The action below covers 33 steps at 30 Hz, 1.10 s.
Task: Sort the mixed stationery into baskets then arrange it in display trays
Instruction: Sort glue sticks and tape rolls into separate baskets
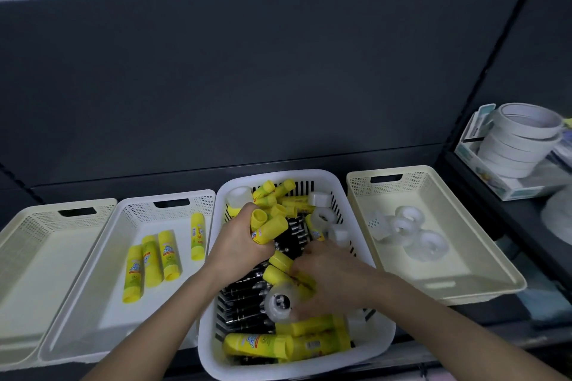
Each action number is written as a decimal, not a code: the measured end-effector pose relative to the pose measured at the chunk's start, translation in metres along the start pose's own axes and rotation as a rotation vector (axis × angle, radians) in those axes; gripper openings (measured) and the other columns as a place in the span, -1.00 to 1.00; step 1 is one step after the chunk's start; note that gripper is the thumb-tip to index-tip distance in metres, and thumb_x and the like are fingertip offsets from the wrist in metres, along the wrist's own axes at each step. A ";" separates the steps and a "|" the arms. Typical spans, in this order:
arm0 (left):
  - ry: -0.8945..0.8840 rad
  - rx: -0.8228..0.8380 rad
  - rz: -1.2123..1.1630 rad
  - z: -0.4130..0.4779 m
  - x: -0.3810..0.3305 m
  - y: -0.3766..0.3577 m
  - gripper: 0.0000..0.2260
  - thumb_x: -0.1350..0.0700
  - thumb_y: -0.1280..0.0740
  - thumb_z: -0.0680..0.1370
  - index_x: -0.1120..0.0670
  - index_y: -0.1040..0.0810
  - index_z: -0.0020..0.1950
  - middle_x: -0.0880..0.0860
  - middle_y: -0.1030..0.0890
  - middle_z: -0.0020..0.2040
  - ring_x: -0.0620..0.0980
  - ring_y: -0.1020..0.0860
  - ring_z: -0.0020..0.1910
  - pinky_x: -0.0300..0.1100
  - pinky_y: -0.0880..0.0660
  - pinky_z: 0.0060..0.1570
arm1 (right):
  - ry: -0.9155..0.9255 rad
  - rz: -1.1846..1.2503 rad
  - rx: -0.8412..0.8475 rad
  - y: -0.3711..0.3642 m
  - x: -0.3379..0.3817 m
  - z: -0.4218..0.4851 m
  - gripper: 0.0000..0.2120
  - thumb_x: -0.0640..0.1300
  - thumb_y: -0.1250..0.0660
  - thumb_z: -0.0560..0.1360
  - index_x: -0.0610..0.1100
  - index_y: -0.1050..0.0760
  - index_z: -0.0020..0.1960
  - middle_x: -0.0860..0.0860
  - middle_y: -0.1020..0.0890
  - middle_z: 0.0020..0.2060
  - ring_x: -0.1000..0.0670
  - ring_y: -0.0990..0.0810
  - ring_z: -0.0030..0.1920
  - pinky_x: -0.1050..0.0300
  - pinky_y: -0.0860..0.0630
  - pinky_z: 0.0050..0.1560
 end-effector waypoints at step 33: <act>0.190 -0.073 -0.352 -0.004 0.007 0.019 -0.68 0.05 -0.42 0.25 0.08 -0.46 -0.05 0.05 -0.50 -0.27 -0.03 -0.48 -0.32 -0.10 -0.43 -0.26 | -0.094 0.587 -0.521 0.019 -0.036 0.009 -0.54 -0.22 -0.23 0.37 -0.03 -0.39 0.26 -0.06 -0.51 0.06 0.00 -0.54 -0.07 0.16 -0.50 -0.13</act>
Point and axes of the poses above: each hand's wrist, its own z-axis towards the middle knuckle, its own y-axis out of the back of the hand, x = y × z, the point moved 6 cm from there along z, towards the middle knuckle
